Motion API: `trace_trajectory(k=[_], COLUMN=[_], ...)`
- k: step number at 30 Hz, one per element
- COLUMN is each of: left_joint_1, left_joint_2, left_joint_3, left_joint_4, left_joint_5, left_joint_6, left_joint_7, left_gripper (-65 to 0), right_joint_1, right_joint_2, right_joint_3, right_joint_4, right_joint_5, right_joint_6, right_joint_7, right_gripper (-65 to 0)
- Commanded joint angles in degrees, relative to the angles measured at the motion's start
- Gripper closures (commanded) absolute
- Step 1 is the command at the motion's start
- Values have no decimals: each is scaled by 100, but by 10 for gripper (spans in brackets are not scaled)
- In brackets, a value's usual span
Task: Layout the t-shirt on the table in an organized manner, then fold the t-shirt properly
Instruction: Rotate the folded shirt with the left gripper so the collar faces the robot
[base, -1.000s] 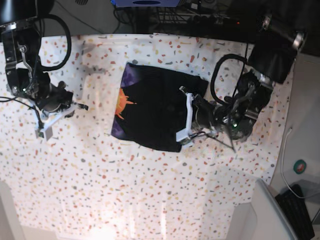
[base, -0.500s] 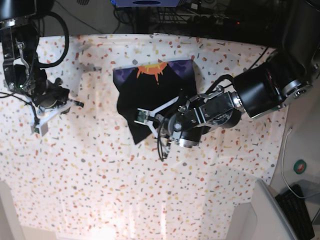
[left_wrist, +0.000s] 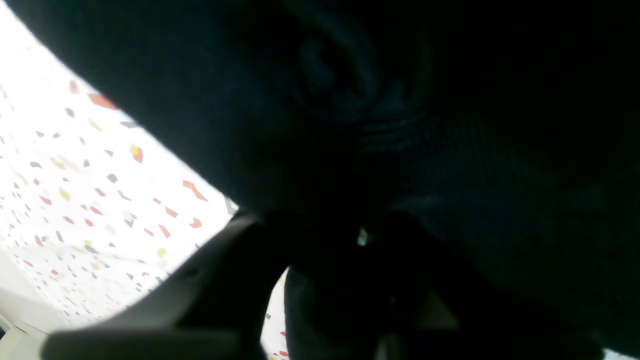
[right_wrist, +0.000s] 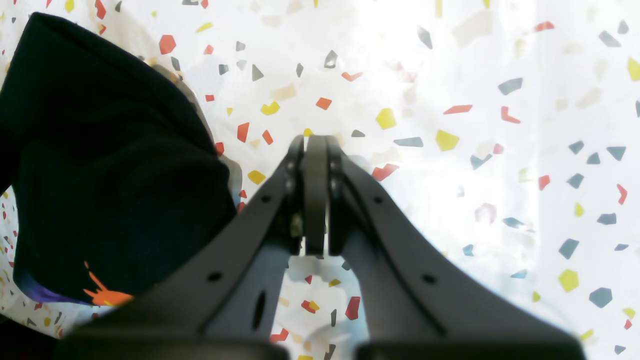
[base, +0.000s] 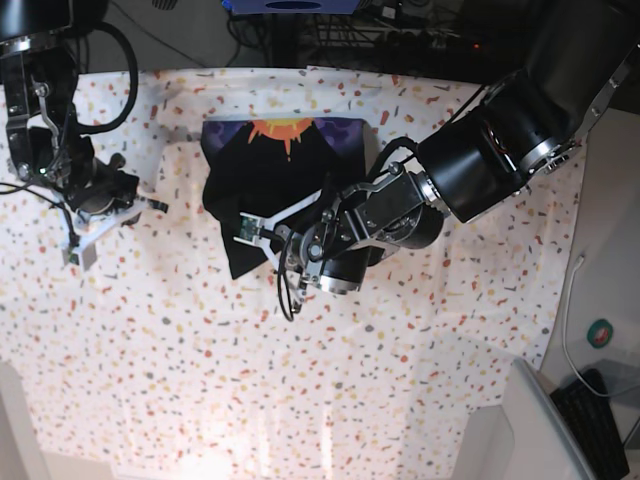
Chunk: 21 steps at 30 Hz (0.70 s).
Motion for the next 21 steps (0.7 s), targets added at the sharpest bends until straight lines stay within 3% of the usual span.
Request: trace_trajectory(k=[1, 4, 5, 11, 14, 16, 21], left_joint_1=[-171, -197, -206, -294, -355, -426, -575], left_joint_2=[45, 89, 98, 221, 265, 265, 212], left_joint_3=[-24, -50, -50, -59, -59, -59, -490], left_joint_4=[64, 82, 82, 91, 100, 161, 847], left_joint_5=[56, 56, 56, 38, 56, 29, 20], left_joint_6=[36, 36, 36, 36, 36, 36, 36], left_joint_7=[26, 35, 35, 35, 35, 35, 342], left_gripper=[0, 0, -31, -423, -541, -573, -571], right_joint_1=[64, 64, 64, 64, 64, 64, 29], right_joint_2=[70, 70, 70, 52, 52, 52, 52], right_joint_3=[27, 18, 18, 0, 0, 0, 0], right_joint_4=[81, 81, 81, 81, 81, 81, 81], right_joint_5=[23, 23, 23, 23, 23, 23, 23], right_joint_6=[35, 35, 35, 35, 35, 35, 35], right_joint_7=[89, 89, 89, 80, 72, 63, 63], right_gripper=[0, 0, 0, 0, 0, 0, 0])
